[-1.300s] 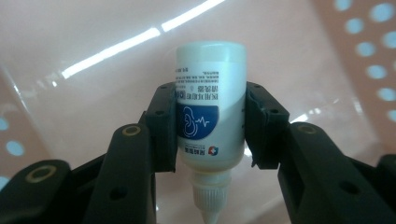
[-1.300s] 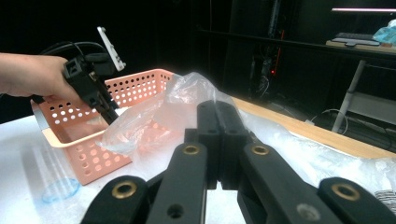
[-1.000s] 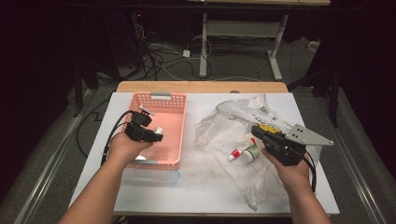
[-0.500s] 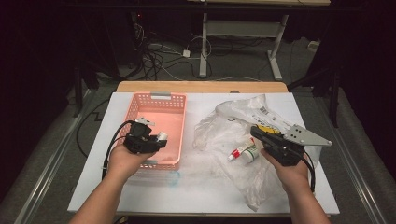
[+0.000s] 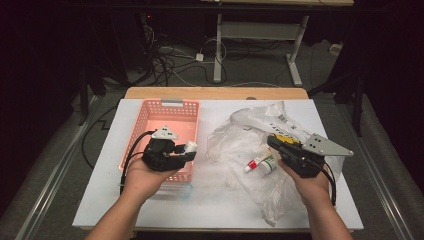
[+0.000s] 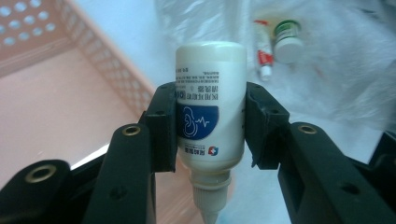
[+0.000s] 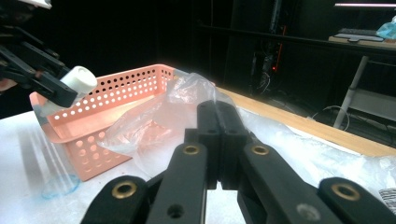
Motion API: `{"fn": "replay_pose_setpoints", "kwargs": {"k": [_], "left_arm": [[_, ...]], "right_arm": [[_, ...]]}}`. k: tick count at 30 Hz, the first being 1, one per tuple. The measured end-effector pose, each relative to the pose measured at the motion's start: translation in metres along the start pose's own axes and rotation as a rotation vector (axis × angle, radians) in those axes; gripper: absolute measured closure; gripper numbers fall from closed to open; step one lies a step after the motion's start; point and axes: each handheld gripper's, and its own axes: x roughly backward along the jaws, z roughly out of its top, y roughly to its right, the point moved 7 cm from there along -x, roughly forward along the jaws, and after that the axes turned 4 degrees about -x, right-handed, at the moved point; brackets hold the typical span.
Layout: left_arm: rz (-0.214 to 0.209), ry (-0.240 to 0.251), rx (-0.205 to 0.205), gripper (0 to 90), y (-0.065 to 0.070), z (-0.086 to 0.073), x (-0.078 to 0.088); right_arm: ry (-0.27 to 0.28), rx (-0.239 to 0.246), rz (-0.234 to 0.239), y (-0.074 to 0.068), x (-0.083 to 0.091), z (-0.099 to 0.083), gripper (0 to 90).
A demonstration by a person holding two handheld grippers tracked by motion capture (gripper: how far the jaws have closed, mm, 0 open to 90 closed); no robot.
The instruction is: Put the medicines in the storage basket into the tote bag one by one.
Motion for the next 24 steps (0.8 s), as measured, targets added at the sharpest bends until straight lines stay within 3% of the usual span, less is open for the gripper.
{"fn": "replay_pose_setpoints", "kwargs": {"k": [5,12,24], "left_arm": [[-0.031,0.006,-0.05,58.1,0.023,0.008,-0.008],[-0.06,-0.017,-0.108,58.1,0.048,0.008,-0.033],[-0.131,-0.044,-0.16,58.0,0.083,0.009,-0.08]], "right_arm": [[0.005,0.001,0.002,0.001,0.001,0.001,90.0],[0.01,0.005,-0.001,0.001,0.002,0.002,90.0],[0.009,0.0,0.0,0.001,0.002,0.002,90.0]]}}
